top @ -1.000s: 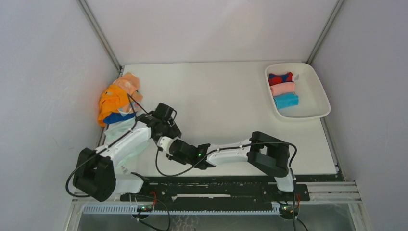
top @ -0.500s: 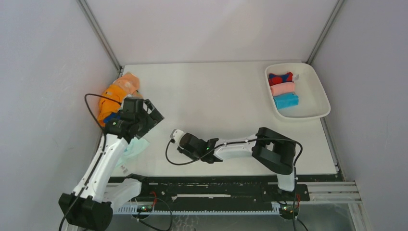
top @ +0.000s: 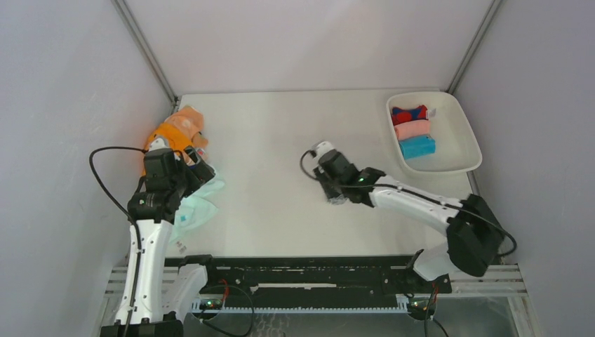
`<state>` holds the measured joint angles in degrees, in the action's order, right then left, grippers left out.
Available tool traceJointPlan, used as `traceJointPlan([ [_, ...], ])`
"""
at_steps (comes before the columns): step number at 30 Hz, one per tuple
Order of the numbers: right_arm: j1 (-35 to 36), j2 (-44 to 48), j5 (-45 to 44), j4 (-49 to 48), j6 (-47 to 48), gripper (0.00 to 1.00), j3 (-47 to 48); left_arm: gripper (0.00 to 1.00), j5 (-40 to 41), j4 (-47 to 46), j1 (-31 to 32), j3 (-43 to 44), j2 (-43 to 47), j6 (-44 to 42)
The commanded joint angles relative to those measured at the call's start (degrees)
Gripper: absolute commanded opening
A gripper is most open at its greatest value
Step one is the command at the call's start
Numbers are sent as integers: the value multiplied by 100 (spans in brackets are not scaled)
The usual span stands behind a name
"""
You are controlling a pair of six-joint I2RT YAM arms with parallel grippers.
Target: Roll the towels
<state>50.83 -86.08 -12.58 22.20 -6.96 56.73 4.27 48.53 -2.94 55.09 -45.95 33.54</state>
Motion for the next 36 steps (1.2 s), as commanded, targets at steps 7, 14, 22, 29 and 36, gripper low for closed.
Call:
traceJointPlan([
  [7, -2879, 1454, -1285, 1695, -1157, 14, 397, 100, -199, -532, -83, -51, -160, -1180],
  [14, -4950, 1381, -1101, 1572, -1466, 13, 534, 100, -43, -544, -83, -101, -225, -1270],
  [22, -5965, 57, -1362, 1549, -2054, 13, 1322, 100, -19, -551, -76, -156, -296, -1298],
  [29, -6024, -1428, -1469, 1779, -2577, 8, 2070, 100, 236, -525, -92, -161, -319, -1282],
  [36, -5973, -2163, -1058, 1642, -2994, 12, 2097, 100, 258, -527, -222, -179, -418, -1255],
])
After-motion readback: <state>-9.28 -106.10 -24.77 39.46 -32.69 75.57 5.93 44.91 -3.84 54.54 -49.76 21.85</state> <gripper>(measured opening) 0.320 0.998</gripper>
